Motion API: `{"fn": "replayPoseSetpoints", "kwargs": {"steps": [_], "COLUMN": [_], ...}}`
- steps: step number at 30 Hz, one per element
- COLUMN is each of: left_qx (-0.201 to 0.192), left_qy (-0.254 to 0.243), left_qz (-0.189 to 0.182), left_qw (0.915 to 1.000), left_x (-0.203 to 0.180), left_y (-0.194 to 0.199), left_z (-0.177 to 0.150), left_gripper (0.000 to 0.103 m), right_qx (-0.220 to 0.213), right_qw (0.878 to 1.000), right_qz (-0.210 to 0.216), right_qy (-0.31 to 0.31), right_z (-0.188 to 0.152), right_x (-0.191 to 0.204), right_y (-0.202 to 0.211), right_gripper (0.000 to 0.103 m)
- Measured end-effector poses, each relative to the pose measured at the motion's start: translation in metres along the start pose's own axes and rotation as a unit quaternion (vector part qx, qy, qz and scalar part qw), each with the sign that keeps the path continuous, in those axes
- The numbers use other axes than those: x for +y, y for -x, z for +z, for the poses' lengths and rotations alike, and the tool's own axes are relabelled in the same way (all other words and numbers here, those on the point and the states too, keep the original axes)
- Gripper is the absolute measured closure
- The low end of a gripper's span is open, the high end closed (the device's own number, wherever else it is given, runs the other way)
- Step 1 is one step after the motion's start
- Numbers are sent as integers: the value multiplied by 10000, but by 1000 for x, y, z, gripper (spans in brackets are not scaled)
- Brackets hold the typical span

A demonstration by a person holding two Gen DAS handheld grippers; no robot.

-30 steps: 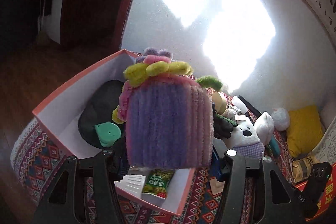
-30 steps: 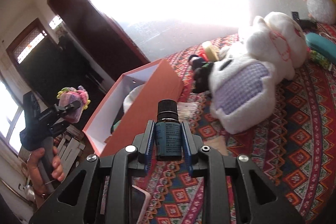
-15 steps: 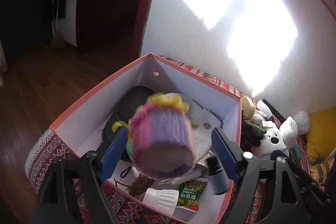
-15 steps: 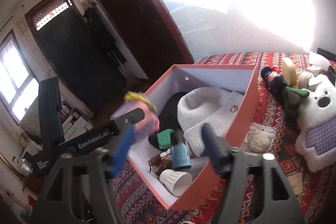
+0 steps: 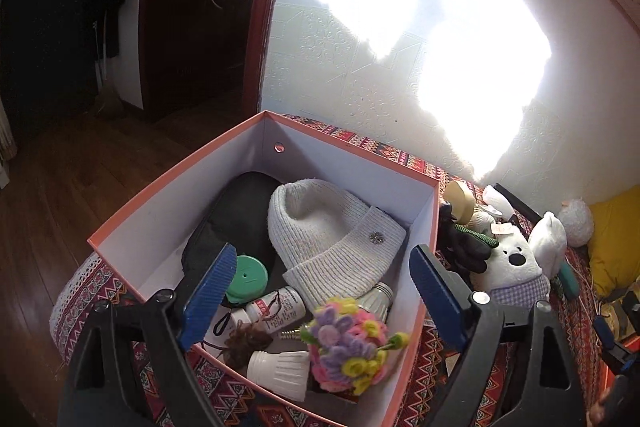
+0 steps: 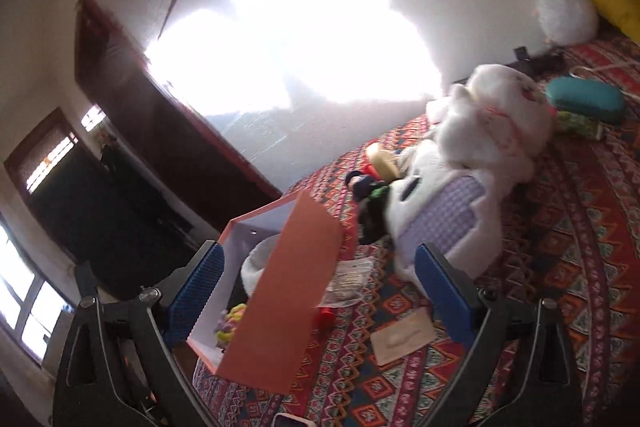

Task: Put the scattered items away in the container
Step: 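Grasp the black plush doll with green mesh using the left gripper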

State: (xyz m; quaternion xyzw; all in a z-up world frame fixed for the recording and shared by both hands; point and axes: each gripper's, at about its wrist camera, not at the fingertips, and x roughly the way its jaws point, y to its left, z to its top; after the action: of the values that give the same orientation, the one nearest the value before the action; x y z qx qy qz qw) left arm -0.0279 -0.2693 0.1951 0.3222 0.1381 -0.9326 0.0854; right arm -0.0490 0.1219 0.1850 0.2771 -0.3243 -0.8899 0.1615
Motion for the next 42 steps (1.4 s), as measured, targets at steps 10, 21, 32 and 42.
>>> {"fn": "replayPoseSetpoints", "kwargs": {"steps": [10,21,32,42], "left_qx": [269,396,1048,1595], "left_qy": [-261,-942,-1085,-585], "left_qz": [-51,-656,-1029,-703], "left_qw": [9993,9926,9832,9829], "left_x": [-31,-105,-173,-203], "left_y": [-12,-16,-80,-186], "left_z": [-11,-33,-42,-26], "left_gripper": [14,14,14,14], "right_qx": [363,637,707,596], "right_qw": [9798,9818,9702,9676], "right_qz": [-28,-106,215,506], "right_qy": [-1968,-1788,-2308,-2399], "right_z": [-1,-7,-5,13], "right_x": [-112,-121,-162,-165], "right_y": [-19,-49,-44,-31], "right_gripper": [6,6,6,5]}}
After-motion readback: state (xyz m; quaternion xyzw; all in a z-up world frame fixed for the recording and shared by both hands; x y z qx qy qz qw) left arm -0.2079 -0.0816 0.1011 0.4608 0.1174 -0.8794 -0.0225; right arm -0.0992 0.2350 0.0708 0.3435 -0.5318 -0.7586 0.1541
